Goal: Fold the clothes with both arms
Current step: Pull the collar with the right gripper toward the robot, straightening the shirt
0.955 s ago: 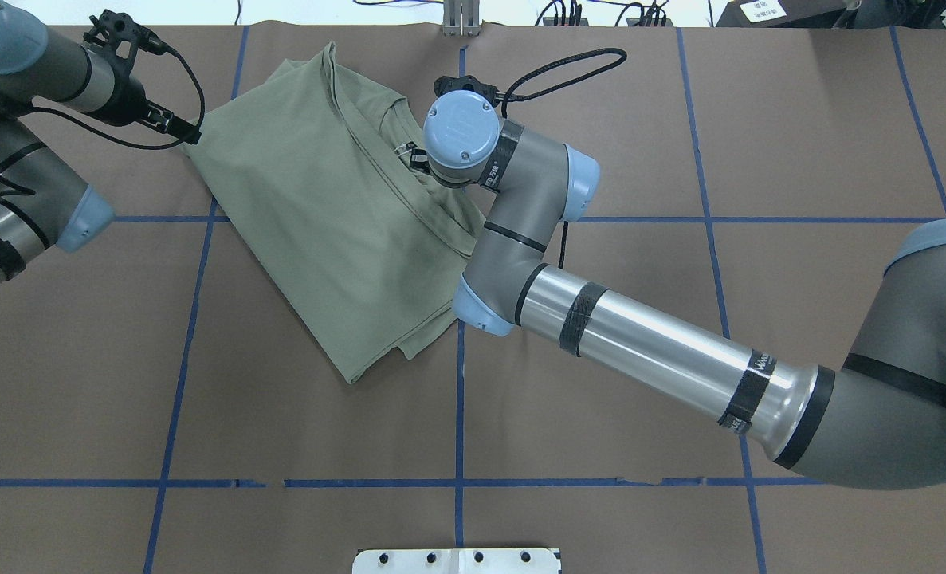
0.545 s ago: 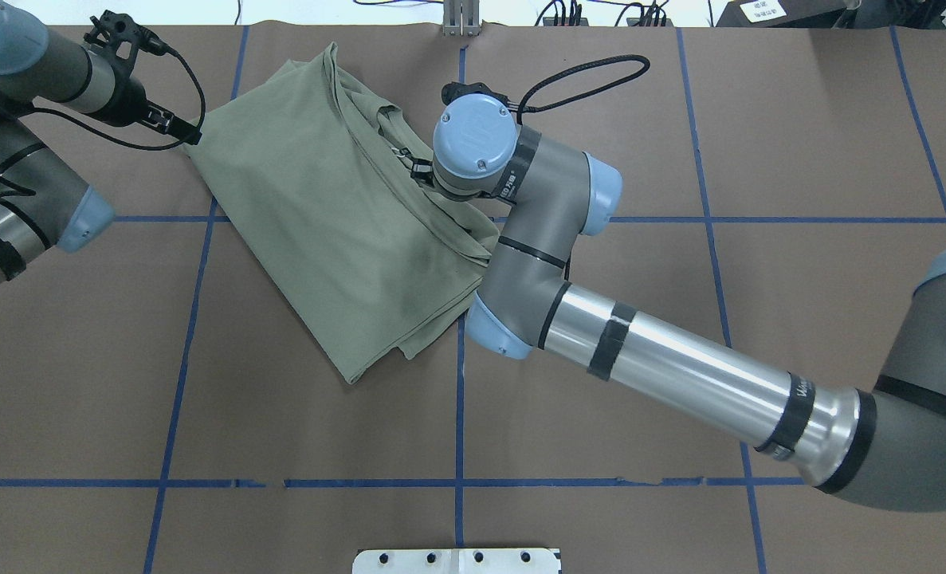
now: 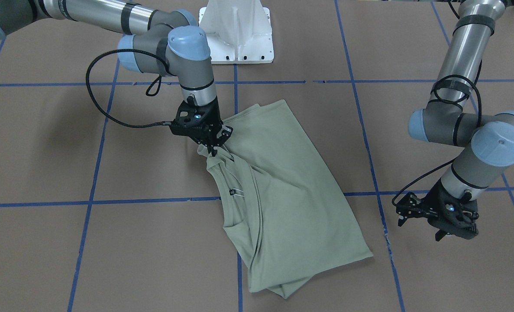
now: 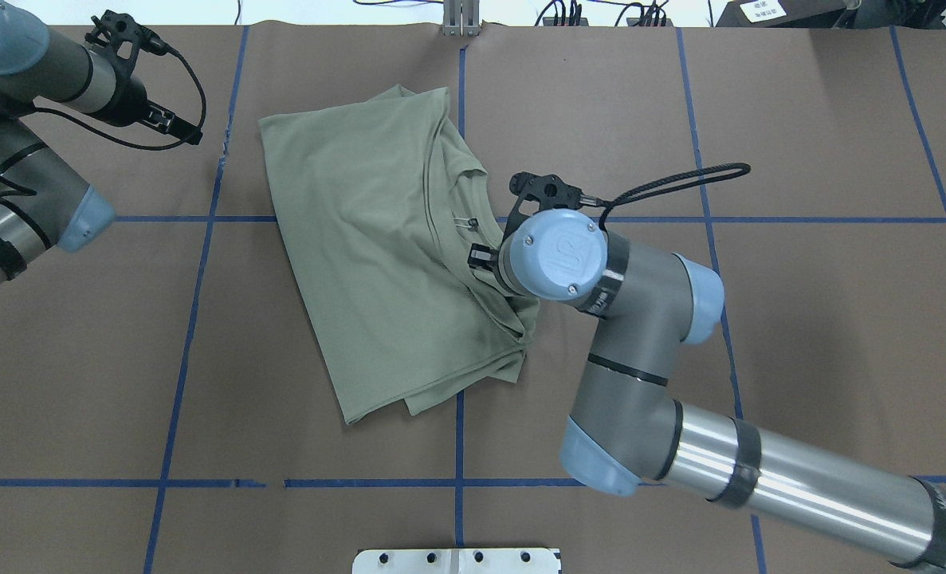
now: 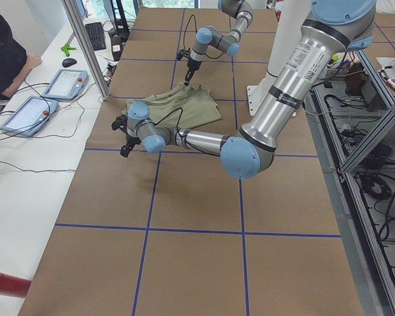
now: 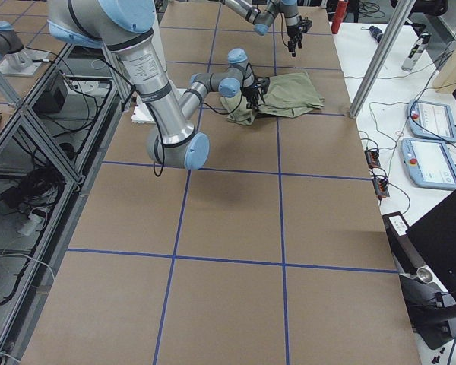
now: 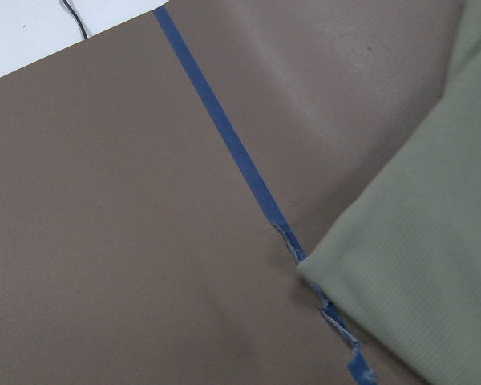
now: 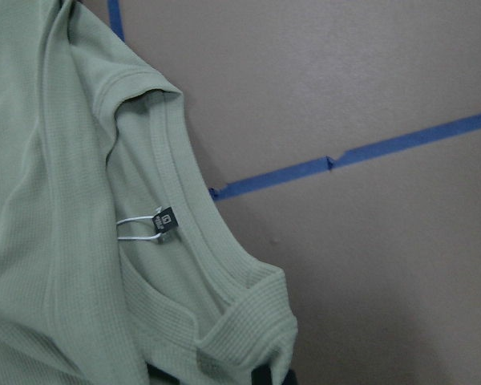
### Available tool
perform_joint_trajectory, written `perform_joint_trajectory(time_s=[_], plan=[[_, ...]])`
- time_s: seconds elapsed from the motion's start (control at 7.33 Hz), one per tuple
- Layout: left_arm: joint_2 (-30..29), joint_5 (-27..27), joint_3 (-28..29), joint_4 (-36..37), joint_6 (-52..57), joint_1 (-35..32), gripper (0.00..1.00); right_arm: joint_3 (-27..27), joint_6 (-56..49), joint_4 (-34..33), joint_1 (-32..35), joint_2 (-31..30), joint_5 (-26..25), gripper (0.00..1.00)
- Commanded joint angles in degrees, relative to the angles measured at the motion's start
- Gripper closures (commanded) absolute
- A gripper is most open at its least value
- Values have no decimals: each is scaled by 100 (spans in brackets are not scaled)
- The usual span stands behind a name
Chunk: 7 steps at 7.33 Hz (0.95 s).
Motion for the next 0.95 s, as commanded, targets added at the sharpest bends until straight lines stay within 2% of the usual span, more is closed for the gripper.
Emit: perform_joint_trajectory(time_s=[0.0,0.14,0.41,0.55,0.68,0.82], plan=[[0,0,-5,0,0,0,0,1311,467,-1271,-420,-623,-373,100],[0,0,-22,0,0,0,0,1246,566,-1329,-674,-600,-679,100],[9,0,-40,0,0,-17,0,686,454,-1277,-432,-599,-1014,100],[9,-9,-57,0,0,-17,0,265,349,-955,-265,-564,-1147,100],[9,-9,-66,0,0,-17,0,-79,60,-256,-142,-582,-1157,100],[9,-9,-75,0,-9,-17,0,-152,-3,-101,-114,-599,-1165,100]])
